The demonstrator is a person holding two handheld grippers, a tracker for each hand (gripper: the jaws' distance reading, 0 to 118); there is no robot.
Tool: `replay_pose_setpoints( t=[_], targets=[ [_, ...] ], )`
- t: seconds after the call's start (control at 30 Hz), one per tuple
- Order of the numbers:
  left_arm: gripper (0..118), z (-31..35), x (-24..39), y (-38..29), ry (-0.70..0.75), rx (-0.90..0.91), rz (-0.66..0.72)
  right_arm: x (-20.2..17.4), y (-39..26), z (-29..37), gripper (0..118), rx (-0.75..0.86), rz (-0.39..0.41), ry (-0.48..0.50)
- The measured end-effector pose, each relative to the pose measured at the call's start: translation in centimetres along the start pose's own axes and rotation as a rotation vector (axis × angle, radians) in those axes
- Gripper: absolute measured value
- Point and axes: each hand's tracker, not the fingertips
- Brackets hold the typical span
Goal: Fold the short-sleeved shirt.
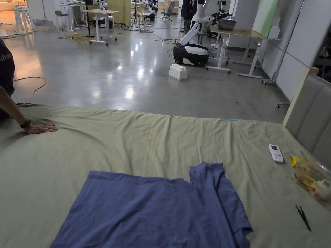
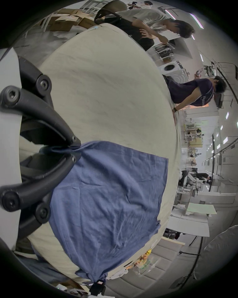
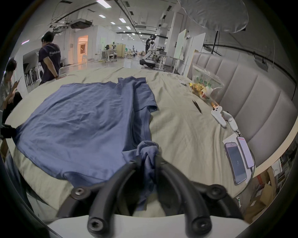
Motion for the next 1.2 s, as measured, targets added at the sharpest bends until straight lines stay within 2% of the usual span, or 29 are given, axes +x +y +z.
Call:
replay_pose_setpoints(
  t=[0.07, 0.1, 0.13, 0.17, 0.27, 0.33, 0.4, 0.47, 0.53, 0.57, 0.6, 0.63, 0.7, 0.73, 0.77, 0.8, 0.83, 0.9, 0.97, 1.03, 1.2],
  targets=[
    [46, 0.7, 0.6, 0.8, 0.0, 0.048, -0.004, -0.3, 1.0, 0.8, 70, 0.055, -0.004, 0.014],
    [66, 1.1, 0.9, 1.5, 0.013, 0.094, -0.025, -0.3, 1.7, 1.4, 95, 0.08, -0.006, 0.016],
    [74, 1.5, 1.4, 2.3, 0.028, 0.138, -0.057, -0.5, 2.6, 1.9, 106, 0.122, -0.003, 0.01],
    [75, 2.0, 1.9, 3.1, 0.041, 0.177, -0.082, -0.8, 3.4, 2.3, 111, 0.162, -0.006, 0.0],
    [75, 3.6, 3.6, 6.1, 0.049, 0.283, -0.124, -1.3, 6.5, 3.3, 109, 0.301, -0.067, 0.02],
    [75, 5.1, 5.0, 8.3, 0.012, 0.397, -0.097, -2.1, 9.0, 4.1, 109, 0.383, -0.112, 0.032],
    [75, 6.6, 6.4, 10.5, -0.007, 0.488, -0.077, -2.9, 11.2, 4.4, 109, 0.466, -0.117, 0.031],
    [75, 7.6, 7.8, 12.2, -0.008, 0.564, -0.084, -3.8, 13.1, 4.6, 106, 0.521, -0.112, 0.026],
    [73, 8.1, 9.1, 13.8, -0.003, 0.637, -0.09, -4.8, 15.1, 4.5, 91, 0.606, -0.097, 0.004],
    [73, 8.3, 9.6, 14.4, 0.0, 0.664, -0.093, -5.1, 15.8, 4.5, 91, 0.644, -0.089, 0.011],
    [73, 8.5, 10.0, 15.0, -0.008, 0.684, -0.095, -5.5, 16.3, 4.3, 87, 0.635, -0.115, 0.021],
    [73, 8.7, 10.4, 15.4, -0.015, 0.687, -0.098, -5.9, 16.9, 4.1, 80, 0.653, -0.106, 0.011],
    [70, 8.5, 11.0, 16.0, -0.015, 0.701, -0.095, -6.4, 17.8, 3.9, 50, 0.679, -0.101, -0.015],
    [62, 8.6, 11.2, 16.2, -0.026, 0.71, -0.099, -6.5, 18.0, 3.7, 40, 0.682, -0.109, -0.019],
    [49, 8.7, 11.4, 16.3, -0.025, 0.722, -0.094, -6.7, 18.3, 3.7, 32, 0.702, -0.109, -0.027],
    [28, 8.6, 11.5, 16.4, -0.018, 0.737, -0.089, -6.6, 18.5, 3.8, 22, 0.706, -0.115, -0.023],
    [15, 8.6, 11.5, 16.6, -0.017, 0.738, -0.089, -6.5, 18.6, 3.7, 18, 0.706, -0.127, -0.017],
    [8, 8.7, 11.4, 16.6, -0.021, 0.743, -0.072, -6.6, 18.7, 3.8, 6, 0.727, -0.116, -0.014],
    [3, 8.7, 11.2, 16.7, -0.049, 0.731, -0.062, -6.5, 19.0, 3.9, 0, 0.732, -0.099, -0.008],
    [0, 8.7, 11.1, 16.6, -0.053, 0.729, -0.053, -6.8, 19.1, 3.9, 0, 0.727, -0.091, -0.005],
    [0, 7.7, 10.5, 16.3, -0.05, 0.698, -0.012, -7.3, 19.0, 3.3, 0, 0.718, -0.07, -0.003]
  ],
)
